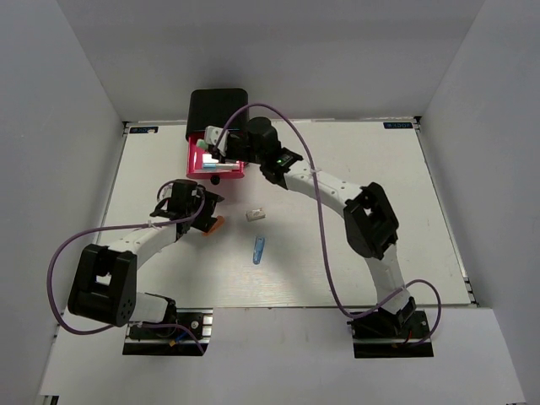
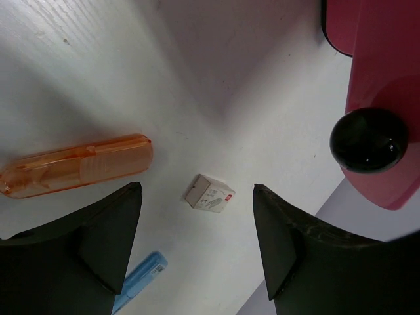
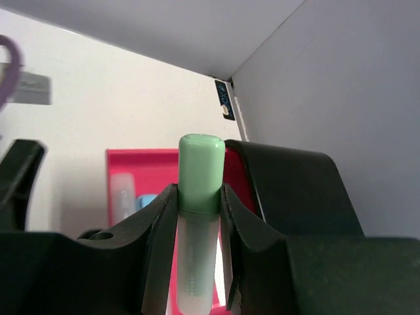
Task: Sort the stationery into containers
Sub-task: Place the stationery in the drawer, then close the drawer in the storage box.
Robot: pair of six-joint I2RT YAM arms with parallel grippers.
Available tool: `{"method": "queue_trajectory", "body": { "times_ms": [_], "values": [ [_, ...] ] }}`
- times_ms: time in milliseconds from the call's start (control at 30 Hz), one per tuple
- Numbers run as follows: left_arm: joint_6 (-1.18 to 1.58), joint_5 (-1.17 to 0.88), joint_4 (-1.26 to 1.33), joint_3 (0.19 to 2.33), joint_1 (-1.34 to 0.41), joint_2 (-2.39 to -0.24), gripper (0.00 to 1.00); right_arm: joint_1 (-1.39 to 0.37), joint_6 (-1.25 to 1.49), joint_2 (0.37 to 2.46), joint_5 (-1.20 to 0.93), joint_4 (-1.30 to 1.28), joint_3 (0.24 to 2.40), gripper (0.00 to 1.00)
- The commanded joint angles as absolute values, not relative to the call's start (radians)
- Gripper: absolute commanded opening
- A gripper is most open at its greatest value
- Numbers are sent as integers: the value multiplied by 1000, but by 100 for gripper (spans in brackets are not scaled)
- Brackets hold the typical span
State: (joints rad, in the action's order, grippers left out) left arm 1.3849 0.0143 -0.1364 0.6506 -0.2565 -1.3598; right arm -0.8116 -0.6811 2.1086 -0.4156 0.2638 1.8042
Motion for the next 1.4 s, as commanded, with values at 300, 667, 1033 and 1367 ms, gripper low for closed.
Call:
{"method": "queue_trajectory", "body": {
  "times_ms": [300, 667, 1033, 1367],
  "values": [
    [1408, 67, -152, 755, -242, -1431, 78, -775, -611, 2214, -336, 287, 1962, 73],
    [1436, 107, -134, 842, -242, -1519, 67, -672, -394, 1814, -353, 350, 1626, 73],
    [1436, 126, -97, 1000, -242, -1615, 72, -563, -404, 1474, -383, 365, 1134, 72],
    [1460, 169, -118, 1104, -242, -1660, 84, -514, -380, 1348, -393, 345, 973, 72]
  ]
}}
